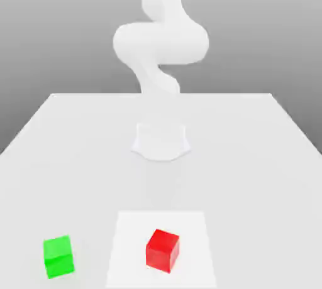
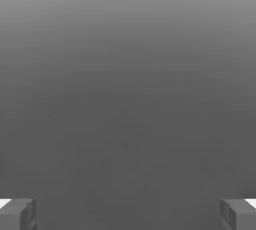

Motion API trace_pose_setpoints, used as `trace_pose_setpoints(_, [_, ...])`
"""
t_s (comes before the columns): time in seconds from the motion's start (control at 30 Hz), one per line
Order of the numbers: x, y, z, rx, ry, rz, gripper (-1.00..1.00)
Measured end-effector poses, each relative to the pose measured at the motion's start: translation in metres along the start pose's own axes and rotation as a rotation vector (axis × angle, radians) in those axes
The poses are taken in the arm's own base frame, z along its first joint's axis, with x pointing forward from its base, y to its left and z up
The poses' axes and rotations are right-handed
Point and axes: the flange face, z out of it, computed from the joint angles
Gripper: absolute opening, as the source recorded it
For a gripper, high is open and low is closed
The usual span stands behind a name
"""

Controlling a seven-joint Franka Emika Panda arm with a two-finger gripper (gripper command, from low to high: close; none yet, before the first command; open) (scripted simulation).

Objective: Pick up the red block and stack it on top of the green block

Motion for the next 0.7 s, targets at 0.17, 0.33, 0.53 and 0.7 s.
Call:
trace_pose_setpoints(0.17, [-0.015,0.017,0.110,-0.117,-0.113,0.084,0.00])
trace_pose_setpoints(0.33, [-0.046,0.050,0.207,-0.243,-0.208,0.163,0.00])
trace_pose_setpoints(0.53, [-0.099,0.107,0.303,-0.411,-0.300,0.251,0.00])
trace_pose_setpoints(0.7, [-0.152,0.168,0.364,-0.562,-0.356,0.319,0.00])
